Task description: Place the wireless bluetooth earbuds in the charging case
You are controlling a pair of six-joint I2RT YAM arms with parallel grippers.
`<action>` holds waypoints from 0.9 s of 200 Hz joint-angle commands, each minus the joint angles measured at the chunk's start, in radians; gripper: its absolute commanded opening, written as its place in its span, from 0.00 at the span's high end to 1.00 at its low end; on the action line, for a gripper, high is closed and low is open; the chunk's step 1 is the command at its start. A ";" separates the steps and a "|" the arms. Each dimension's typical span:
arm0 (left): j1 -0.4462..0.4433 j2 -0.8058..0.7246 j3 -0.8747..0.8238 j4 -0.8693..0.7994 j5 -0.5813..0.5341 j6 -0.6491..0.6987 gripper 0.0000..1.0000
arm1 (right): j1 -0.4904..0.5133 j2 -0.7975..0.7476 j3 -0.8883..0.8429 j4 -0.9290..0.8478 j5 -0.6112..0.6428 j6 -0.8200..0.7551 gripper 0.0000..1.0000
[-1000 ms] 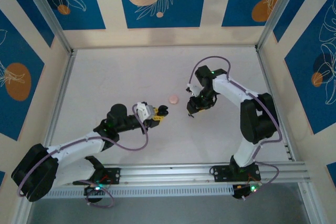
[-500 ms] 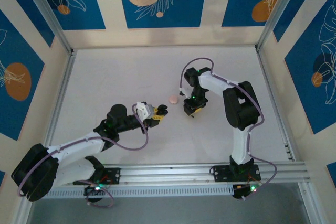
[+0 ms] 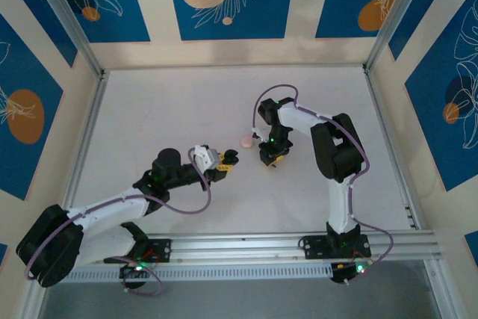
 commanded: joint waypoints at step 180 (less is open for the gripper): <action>0.004 0.105 0.018 0.237 -0.053 -0.040 0.84 | -0.025 -0.462 -0.249 0.446 -0.186 0.337 0.85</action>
